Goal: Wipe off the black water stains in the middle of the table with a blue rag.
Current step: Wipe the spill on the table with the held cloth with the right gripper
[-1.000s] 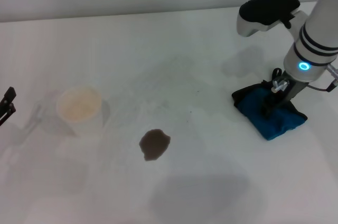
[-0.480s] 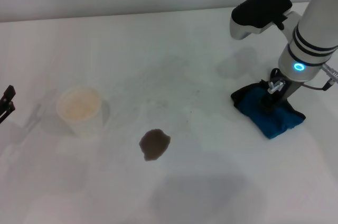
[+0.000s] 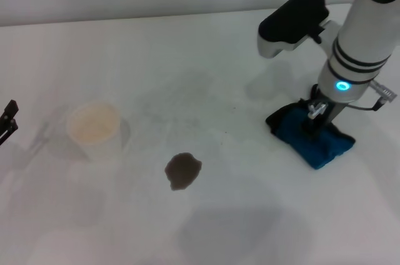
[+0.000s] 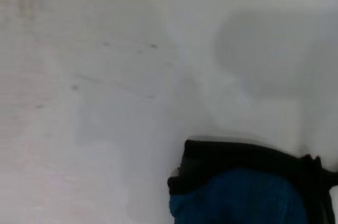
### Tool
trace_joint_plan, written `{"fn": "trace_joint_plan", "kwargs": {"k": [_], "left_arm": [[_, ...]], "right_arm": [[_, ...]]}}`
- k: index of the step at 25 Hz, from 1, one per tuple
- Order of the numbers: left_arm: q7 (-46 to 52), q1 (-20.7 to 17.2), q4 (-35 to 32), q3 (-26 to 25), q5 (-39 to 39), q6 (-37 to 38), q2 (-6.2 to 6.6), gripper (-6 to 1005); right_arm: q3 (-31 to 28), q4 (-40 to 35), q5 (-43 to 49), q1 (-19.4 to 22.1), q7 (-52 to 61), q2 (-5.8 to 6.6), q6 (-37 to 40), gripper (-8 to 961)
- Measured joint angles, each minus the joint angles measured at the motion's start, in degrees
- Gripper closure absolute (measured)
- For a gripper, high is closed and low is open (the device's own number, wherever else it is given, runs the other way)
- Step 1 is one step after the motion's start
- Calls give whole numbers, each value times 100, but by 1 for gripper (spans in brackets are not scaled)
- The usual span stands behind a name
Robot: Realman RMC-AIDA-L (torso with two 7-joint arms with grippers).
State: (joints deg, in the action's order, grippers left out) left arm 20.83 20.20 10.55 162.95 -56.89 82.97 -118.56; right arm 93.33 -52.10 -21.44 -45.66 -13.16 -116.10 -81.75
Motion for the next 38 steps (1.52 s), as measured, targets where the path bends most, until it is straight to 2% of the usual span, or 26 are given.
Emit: {"fn": "trace_joint_plan", "kwargs": {"k": [12, 19, 24, 26, 32, 38], "left_arm": [[0, 18, 0, 0, -65, 4, -1, 128], [0, 83, -23, 0, -72, 9, -18, 128], [0, 127, -34, 0, -72, 6, -20, 127], [0, 139, -36, 0, -72, 4, -25, 127], [0, 167, -44, 0, -71, 1, -27, 127], [0, 168, -48, 0, -68, -1, -33, 127]], "right_arm": [[937, -122, -1159, -387, 74, -7, 381, 859], [2244, 72, -2157, -1036, 418, -9, 940, 862], [2949, 119, -2831, -1387, 546, -8, 1209, 863], [3412, 60, -3332, -1560, 575, -9, 1328, 863], [3904, -96, -3986, -1713, 487, -9, 1352, 864], [3996, 33, -4115, -1662, 351, -8, 1580, 864]]}}
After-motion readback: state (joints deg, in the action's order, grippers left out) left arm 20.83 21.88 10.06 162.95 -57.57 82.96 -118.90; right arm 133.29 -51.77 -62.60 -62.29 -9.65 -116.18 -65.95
